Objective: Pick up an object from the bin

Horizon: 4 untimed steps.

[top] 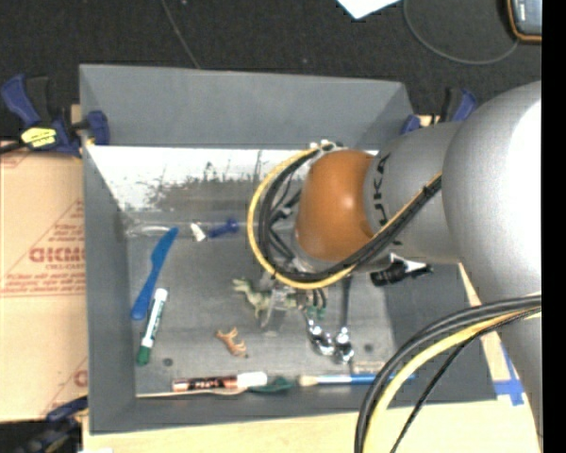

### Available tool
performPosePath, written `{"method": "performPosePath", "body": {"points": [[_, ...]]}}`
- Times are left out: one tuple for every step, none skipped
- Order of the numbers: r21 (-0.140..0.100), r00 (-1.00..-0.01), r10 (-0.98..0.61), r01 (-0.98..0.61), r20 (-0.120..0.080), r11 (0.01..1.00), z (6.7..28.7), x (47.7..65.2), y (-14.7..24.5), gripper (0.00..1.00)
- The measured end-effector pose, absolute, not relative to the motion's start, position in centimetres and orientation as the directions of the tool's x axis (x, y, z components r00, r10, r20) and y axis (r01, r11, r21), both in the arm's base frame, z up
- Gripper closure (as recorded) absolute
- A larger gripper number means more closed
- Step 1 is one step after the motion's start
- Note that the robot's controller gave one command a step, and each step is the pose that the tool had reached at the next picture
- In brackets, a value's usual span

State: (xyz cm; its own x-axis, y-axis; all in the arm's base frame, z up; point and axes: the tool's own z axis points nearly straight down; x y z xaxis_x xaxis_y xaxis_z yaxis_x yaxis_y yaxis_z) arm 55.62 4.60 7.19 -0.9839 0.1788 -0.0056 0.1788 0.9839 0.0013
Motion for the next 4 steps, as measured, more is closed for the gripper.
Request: {"method": "performPosePath", "body": {"points": [[0.001, -0.984, 0.179, 0.179, -0.006, 0.984, 7.2, 55.6, 4.6, 1.0], [0.001, -0.984, 0.18, 0.18, -0.002, 0.984, 8.7, 55.5, 4.6, 1.0], [0.002, -0.984, 0.179, 0.179, -0.006, 0.984, 10.9, 55.6, 4.5, 1.0], [0.001, -0.984, 0.18, 0.18, -0.003, 0.984, 13.3, 55.5, 4.5, 1.0]]}}
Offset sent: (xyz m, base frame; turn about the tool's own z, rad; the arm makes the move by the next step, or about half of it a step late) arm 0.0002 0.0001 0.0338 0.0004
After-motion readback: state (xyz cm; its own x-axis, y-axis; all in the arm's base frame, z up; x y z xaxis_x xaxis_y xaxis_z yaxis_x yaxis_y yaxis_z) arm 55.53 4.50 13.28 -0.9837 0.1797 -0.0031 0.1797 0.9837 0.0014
